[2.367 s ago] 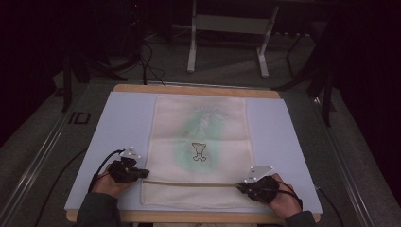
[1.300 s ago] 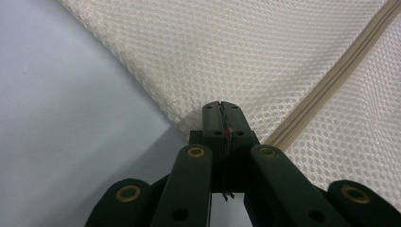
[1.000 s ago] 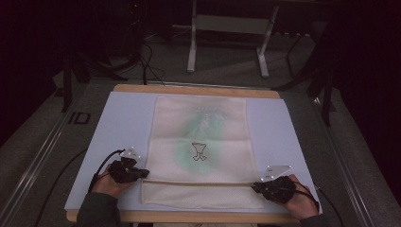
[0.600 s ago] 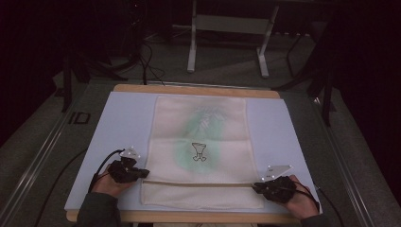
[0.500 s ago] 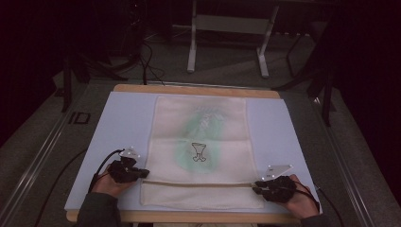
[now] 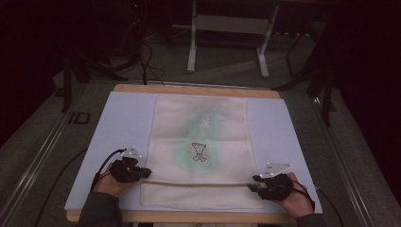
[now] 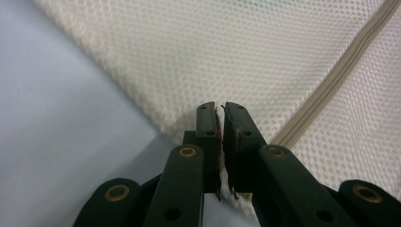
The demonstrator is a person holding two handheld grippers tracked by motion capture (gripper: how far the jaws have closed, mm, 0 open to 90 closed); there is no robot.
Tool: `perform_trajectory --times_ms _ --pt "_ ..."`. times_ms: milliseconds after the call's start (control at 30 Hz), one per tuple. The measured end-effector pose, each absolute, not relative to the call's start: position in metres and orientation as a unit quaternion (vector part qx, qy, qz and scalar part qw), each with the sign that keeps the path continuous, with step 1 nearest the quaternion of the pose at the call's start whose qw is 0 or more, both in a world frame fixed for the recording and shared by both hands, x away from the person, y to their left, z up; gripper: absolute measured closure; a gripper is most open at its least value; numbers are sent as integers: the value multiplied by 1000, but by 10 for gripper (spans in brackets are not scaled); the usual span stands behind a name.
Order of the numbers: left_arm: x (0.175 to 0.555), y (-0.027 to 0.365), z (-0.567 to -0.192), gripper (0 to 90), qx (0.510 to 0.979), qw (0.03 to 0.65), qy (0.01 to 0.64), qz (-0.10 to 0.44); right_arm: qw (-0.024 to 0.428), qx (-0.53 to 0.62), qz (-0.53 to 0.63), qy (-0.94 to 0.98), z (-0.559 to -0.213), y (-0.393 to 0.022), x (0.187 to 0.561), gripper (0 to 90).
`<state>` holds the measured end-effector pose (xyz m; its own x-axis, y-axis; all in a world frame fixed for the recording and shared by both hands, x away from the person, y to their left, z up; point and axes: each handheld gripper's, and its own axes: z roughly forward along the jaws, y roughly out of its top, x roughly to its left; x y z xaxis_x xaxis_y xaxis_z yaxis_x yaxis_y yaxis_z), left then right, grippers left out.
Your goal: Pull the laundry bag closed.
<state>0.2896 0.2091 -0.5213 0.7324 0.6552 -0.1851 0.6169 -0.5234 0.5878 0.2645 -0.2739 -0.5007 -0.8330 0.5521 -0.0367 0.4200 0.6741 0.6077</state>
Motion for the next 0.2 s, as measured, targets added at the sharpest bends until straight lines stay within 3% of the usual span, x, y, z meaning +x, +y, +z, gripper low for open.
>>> perform_trajectory --times_ms 200 --pt "292 196 -520 834 876 324 354 50 122 275 309 902 -501 -274 268 576"
